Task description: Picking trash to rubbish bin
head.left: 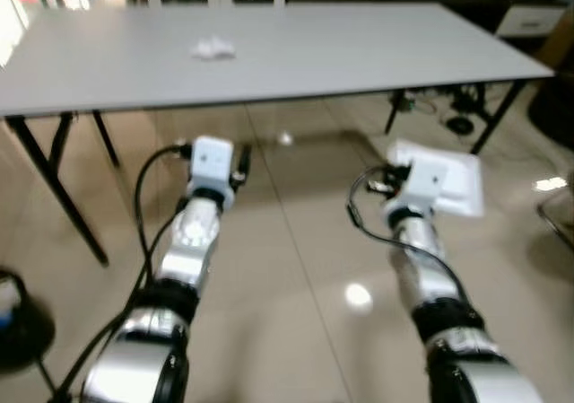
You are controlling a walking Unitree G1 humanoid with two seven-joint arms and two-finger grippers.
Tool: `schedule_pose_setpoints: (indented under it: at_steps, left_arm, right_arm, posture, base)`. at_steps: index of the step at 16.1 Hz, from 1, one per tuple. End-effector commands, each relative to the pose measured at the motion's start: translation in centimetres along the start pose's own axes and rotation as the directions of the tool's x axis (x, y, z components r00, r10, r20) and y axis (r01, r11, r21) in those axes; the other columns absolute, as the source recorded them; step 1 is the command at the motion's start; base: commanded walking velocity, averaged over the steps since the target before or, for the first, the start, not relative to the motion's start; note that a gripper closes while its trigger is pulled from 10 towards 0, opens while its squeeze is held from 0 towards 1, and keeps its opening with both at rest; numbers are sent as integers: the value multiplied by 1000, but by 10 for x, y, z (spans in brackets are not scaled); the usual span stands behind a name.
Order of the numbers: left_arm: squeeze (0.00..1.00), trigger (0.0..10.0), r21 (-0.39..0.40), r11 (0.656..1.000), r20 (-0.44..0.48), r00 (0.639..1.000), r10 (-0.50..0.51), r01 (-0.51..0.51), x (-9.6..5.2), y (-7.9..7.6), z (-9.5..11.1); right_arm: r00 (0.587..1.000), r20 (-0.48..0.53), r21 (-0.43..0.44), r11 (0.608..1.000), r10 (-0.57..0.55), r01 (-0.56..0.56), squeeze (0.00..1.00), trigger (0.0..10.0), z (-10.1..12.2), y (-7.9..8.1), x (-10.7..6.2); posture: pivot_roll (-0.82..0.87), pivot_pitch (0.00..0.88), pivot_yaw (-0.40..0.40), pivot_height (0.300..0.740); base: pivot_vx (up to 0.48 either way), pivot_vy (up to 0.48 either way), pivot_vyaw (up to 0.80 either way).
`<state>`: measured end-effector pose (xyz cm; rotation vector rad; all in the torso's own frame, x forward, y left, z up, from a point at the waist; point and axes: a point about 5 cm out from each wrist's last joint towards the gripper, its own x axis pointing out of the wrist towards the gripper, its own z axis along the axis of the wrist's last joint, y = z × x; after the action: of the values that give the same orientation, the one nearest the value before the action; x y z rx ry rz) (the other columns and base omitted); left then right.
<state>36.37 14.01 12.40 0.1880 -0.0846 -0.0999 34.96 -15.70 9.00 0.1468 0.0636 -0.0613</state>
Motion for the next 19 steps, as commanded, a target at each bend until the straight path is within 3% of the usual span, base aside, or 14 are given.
schedule_pose_setpoints:
  at_steps: [1, 6, 9, 16, 19]
  left_arm:
    - [0, 10000, 15, 1000, -109, 994, -4, 6, -10, 8, -24]
    - [0, 10000, -1, 1000, -181, 983, -14, 14, -25, 9, -47]
    - [0, 10000, -7, 1000, -265, 964, -11, 10, -37, 9, -67]
    - [0, 10000, -14, 1000, -310, 951, 10, -15, -45, 13, -78]
    - [0, 10000, -11, 1000, -378, 926, 16, -22, -57, 15, -94]
  right_arm:
    - [995, -97, -41, 998, 37, -42, 0, 10000, -21, -1, -7]
    - [980, -195, -62, 997, 35, -48, 0, 10000, -47, -11, -21]
    - [963, -266, -85, 994, 46, -71, 0, 10000, -65, -14, -31]
    - [946, -315, -90, 990, 71, -105, 0, 10000, -77, -15, -39]
    - [929, -363, -94, 988, 80, -122, 0, 10000, -89, -17, -47]
  posture:
    - [-29, 49, -76, 740]
    - [-30, 52, -78, 740]
    - [-32, 52, -81, 740]
    - [-32, 50, -79, 740]
    - [-30, 45, -78, 740]
  base:
    - [0, 0, 0]
    - [0, 0, 96]
    - [0, 0, 800]
    - [0, 0, 800]
    - [0, 0, 800]
